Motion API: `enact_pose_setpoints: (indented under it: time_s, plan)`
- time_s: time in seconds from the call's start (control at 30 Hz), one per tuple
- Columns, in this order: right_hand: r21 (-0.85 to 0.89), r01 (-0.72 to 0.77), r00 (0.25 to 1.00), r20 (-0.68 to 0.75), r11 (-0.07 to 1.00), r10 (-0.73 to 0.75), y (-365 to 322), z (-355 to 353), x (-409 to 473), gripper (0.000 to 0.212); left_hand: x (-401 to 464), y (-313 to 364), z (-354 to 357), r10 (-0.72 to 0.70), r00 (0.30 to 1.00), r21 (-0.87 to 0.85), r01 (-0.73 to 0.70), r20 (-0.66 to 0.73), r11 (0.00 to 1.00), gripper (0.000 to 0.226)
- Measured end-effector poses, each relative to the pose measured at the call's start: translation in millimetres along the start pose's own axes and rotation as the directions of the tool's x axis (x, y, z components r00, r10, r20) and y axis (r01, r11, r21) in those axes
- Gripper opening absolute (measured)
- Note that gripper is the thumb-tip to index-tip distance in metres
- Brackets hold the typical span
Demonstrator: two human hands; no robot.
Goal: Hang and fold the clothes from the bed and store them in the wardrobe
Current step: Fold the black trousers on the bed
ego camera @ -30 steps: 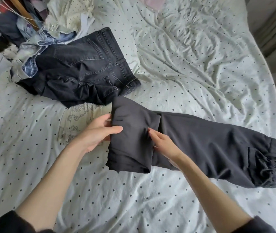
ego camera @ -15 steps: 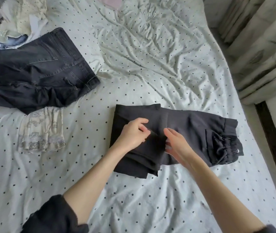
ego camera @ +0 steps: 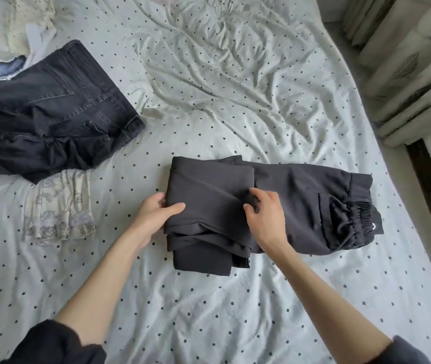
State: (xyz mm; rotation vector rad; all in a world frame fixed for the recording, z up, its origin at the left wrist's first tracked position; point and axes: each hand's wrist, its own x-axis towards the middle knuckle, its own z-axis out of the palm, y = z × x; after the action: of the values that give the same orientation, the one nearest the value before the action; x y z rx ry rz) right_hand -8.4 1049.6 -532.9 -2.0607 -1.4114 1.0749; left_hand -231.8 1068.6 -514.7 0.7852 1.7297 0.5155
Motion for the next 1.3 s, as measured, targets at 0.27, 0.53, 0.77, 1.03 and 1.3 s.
enact_pose_setpoints:
  time_s: [0.27,0.53,0.77,1.03,1.3]
  plan:
    - [0.209,-0.026,0.914,0.4,0.978,-0.061,-19,1,0,0.047,-30,67,18,0.176,0.984,0.107,-0.179,0.036,0.978,0.018]
    - [0.632,-0.386,0.903,0.408,0.672,0.135,35,-89,4,0.038,-51,96,128,0.3,0.941,0.255,-0.331,0.155,0.909,0.033]
    - [0.481,-0.407,0.911,0.271,0.776,0.31,82,-129,2,0.03,-41,67,200,0.346,0.883,0.376,-0.452,0.316,0.809,0.028]
    - [0.04,-0.352,0.936,0.031,0.935,0.351,93,-111,18,0.038,10,29,150,0.035,0.996,0.15,-0.047,0.081,0.988,0.058]
    - [-0.243,-0.112,0.966,-0.253,0.963,0.048,88,-90,4,0.045,34,25,134,-0.064,0.941,-0.073,0.094,0.332,0.993,0.056]
